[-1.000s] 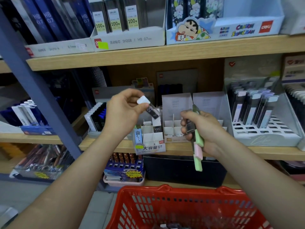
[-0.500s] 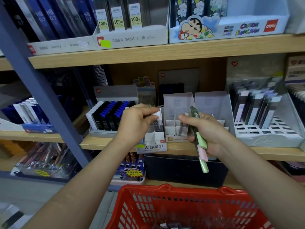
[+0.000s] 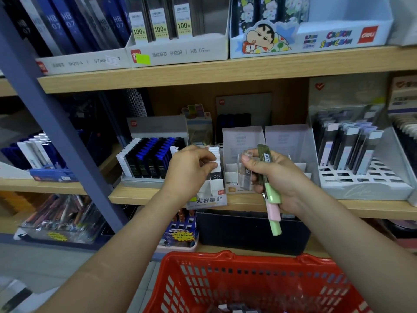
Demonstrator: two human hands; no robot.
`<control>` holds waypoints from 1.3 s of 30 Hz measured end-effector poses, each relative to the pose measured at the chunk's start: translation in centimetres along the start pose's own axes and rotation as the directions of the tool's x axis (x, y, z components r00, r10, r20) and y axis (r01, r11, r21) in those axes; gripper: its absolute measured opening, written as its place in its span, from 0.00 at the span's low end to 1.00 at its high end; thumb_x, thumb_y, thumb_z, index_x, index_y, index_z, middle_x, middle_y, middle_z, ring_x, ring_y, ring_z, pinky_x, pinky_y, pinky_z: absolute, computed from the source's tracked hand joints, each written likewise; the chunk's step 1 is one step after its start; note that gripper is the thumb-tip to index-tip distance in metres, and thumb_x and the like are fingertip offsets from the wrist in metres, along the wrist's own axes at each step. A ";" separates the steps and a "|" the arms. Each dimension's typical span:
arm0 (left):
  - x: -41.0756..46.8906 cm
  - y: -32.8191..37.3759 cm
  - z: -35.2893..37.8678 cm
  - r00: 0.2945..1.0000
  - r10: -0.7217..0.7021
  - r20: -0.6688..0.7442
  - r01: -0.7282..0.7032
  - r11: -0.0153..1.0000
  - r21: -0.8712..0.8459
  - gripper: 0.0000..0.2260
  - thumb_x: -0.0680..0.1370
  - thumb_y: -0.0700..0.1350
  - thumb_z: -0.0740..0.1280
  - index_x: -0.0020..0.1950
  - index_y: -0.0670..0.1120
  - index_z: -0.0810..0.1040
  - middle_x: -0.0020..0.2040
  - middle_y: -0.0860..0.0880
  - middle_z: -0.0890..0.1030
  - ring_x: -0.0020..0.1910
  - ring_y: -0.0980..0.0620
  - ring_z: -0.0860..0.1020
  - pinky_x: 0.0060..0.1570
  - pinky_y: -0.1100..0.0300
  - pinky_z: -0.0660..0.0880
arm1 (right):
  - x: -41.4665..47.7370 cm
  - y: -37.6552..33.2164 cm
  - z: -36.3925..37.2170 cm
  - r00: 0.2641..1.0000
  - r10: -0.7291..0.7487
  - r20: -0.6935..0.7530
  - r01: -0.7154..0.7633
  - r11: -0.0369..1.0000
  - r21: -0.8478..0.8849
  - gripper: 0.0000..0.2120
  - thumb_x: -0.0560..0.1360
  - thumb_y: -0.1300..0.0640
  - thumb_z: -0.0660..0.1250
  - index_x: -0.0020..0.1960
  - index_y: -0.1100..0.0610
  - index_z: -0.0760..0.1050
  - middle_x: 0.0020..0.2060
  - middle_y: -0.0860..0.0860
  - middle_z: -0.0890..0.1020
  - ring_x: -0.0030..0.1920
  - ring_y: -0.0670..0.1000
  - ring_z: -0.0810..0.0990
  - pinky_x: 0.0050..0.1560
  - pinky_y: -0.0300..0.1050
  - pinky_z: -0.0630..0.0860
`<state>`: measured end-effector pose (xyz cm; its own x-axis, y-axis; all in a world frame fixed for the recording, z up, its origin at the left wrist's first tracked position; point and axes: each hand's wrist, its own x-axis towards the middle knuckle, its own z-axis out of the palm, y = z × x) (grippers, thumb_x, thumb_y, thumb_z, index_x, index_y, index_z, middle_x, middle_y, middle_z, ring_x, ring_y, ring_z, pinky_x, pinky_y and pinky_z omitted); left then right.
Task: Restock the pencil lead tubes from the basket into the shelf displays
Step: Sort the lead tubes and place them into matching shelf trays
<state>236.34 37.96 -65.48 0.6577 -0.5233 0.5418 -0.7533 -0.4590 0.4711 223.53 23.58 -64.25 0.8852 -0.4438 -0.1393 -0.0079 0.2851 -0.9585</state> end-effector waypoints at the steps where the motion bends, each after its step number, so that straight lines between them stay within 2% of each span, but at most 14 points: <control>1: 0.0 0.0 0.0 1.000 -0.010 0.007 0.010 1.000 0.004 0.05 0.73 0.43 0.74 0.48 0.47 0.84 0.42 0.55 0.76 0.39 0.60 0.73 0.43 0.69 0.71 | -0.1 -0.1 0.1 1.000 -0.001 0.002 0.001 1.000 -0.016 0.15 0.69 0.59 0.75 0.54 0.55 0.79 0.34 0.50 0.82 0.29 0.45 0.75 0.23 0.38 0.71; 4: -0.2 0.3 -0.2 1.000 -0.010 0.008 0.009 1.000 0.007 0.03 0.73 0.44 0.74 0.46 0.49 0.83 0.40 0.58 0.73 0.38 0.62 0.72 0.40 0.70 0.70 | -0.4 -0.2 0.4 1.000 -0.004 0.016 0.004 1.000 -0.018 0.21 0.61 0.56 0.77 0.53 0.56 0.78 0.35 0.52 0.82 0.26 0.44 0.74 0.22 0.37 0.70; 6: -0.1 0.8 -0.6 0.999 -0.032 -0.001 0.032 0.999 -0.025 0.03 0.76 0.46 0.71 0.48 0.49 0.83 0.41 0.57 0.76 0.39 0.61 0.74 0.41 0.69 0.70 | -0.5 -0.4 0.6 0.999 -0.011 0.035 0.012 1.000 -0.018 0.21 0.59 0.56 0.77 0.50 0.57 0.77 0.34 0.52 0.81 0.26 0.44 0.73 0.22 0.37 0.70; 8: 0.0 1.8 -1.3 0.992 -0.104 0.072 0.117 0.967 -0.224 0.06 0.79 0.47 0.66 0.50 0.49 0.83 0.40 0.55 0.80 0.38 0.60 0.77 0.41 0.65 0.73 | -0.7 -0.5 0.7 0.997 -0.028 0.067 0.031 0.999 -0.039 0.17 0.61 0.57 0.77 0.47 0.56 0.75 0.33 0.52 0.80 0.26 0.44 0.73 0.22 0.37 0.69; 11: 0.1 3.6 -2.6 0.930 -0.145 0.339 0.324 0.759 -0.564 0.10 0.80 0.48 0.64 0.51 0.46 0.83 0.37 0.49 0.81 0.35 0.55 0.77 0.38 0.60 0.77 | -0.8 -0.6 0.8 0.991 -0.065 0.113 0.076 0.993 -0.095 0.12 0.66 0.60 0.76 0.42 0.56 0.73 0.29 0.49 0.79 0.26 0.45 0.72 0.23 0.38 0.69; 14: 0.0 4.6 -3.1 0.887 -0.108 0.450 0.385 0.710 -0.589 0.08 0.78 0.44 0.67 0.54 0.43 0.82 0.35 0.48 0.81 0.33 0.55 0.78 0.37 0.62 0.78 | -0.9 -0.6 1.1 0.983 -0.106 0.152 0.124 0.986 -0.115 0.11 0.69 0.63 0.75 0.42 0.56 0.73 0.28 0.49 0.77 0.27 0.45 0.73 0.23 0.38 0.69; 21: 0.0 3.7 -3.6 0.910 -0.230 0.344 0.411 0.601 -0.686 0.04 0.75 0.38 0.70 0.49 0.40 0.82 0.33 0.45 0.82 0.30 0.54 0.79 0.32 0.64 0.77 | -1.1 -1.1 1.0 0.960 0.000 0.279 0.058 0.978 -0.202 0.12 0.73 0.60 0.73 0.54 0.58 0.76 0.35 0.54 0.83 0.29 0.46 0.73 0.23 0.36 0.68; 25: 0.0 3.2 -3.8 0.918 -0.271 0.289 0.394 0.565 -0.725 0.03 0.75 0.37 0.70 0.48 0.43 0.81 0.34 0.44 0.82 0.30 0.53 0.79 0.32 0.63 0.78 | -0.8 -1.1 1.2 0.969 -0.009 0.247 0.022 0.999 -0.050 0.12 0.73 0.61 0.71 0.56 0.58 0.76 0.36 0.57 0.83 0.27 0.47 0.72 0.22 0.36 0.67; 28: 0.2 2.7 -3.9 0.902 -0.304 0.305 0.428 0.547 -0.720 0.04 0.76 0.39 0.70 0.48 0.41 0.83 0.34 0.45 0.81 0.29 0.54 0.78 0.31 0.65 0.76 | -0.8 -1.4 1.2 0.959 -0.075 0.272 0.057 0.996 0.074 0.15 0.68 0.58 0.72 0.54 0.57 0.79 0.37 0.56 0.82 0.27 0.46 0.71 0.23 0.35 0.68; 32: 0.2 2.4 -4.2 0.843 -0.317 0.434 0.537 0.458 -0.708 0.07 0.76 0.42 0.69 0.48 0.38 0.82 0.32 0.46 0.80 0.26 0.56 0.76 0.27 0.68 0.75 | -0.4 -1.5 1.3 0.960 -0.169 0.225 0.165 0.986 0.037 0.13 0.69 0.61 0.72 0.53 0.57 0.79 0.36 0.54 0.83 0.27 0.45 0.71 0.24 0.37 0.69; 34: 0.2 2.2 -4.3 0.859 -0.300 0.414 0.511 0.533 -0.674 0.07 0.77 0.43 0.68 0.48 0.40 0.82 0.32 0.47 0.80 0.27 0.57 0.75 0.27 0.67 0.74 | 0.0 -1.3 1.4 0.971 -0.197 0.137 0.195 0.980 0.031 0.06 0.73 0.62 0.71 0.49 0.57 0.79 0.33 0.52 0.81 0.27 0.46 0.71 0.25 0.37 0.69; 35: 0.3 1.8 -4.3 0.889 -0.302 0.346 0.458 0.629 -0.628 0.06 0.78 0.44 0.68 0.47 0.43 0.83 0.32 0.50 0.80 0.28 0.57 0.76 0.28 0.67 0.73 | 0.2 -1.1 1.4 0.976 -0.197 0.092 0.193 0.980 0.043 0.03 0.74 0.61 0.70 0.47 0.56 0.79 0.31 0.52 0.79 0.27 0.46 0.71 0.25 0.37 0.69; 37: 0.8 0.6 -4.5 0.947 -0.276 0.163 0.319 0.856 -0.407 0.04 0.77 0.46 0.69 0.47 0.49 0.84 0.35 0.56 0.81 0.31 0.63 0.76 0.33 0.69 0.72 | 0.4 -1.0 1.2 0.983 -0.182 0.025 0.180 0.981 0.066 0.03 0.75 0.60 0.71 0.45 0.56 0.77 0.29 0.51 0.77 0.26 0.46 0.71 0.24 0.37 0.69; 39: 0.9 -0.4 -4.7 0.972 -0.196 0.133 0.212 0.970 -0.116 0.05 0.75 0.47 0.72 0.51 0.51 0.83 0.44 0.59 0.82 0.37 0.67 0.75 0.41 0.69 0.71 | 0.5 -1.0 0.9 0.985 -0.173 0.003 0.173 0.983 0.055 0.04 0.74 0.59 0.71 0.45 0.56 0.77 0.28 0.50 0.76 0.26 0.46 0.70 0.24 0.38 0.68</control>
<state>237.26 41.04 -61.88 0.7870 -0.5138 0.3416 -0.5921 -0.4733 0.6523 224.38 23.83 -63.17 0.8747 -0.4837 0.0298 0.1707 0.2500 -0.9531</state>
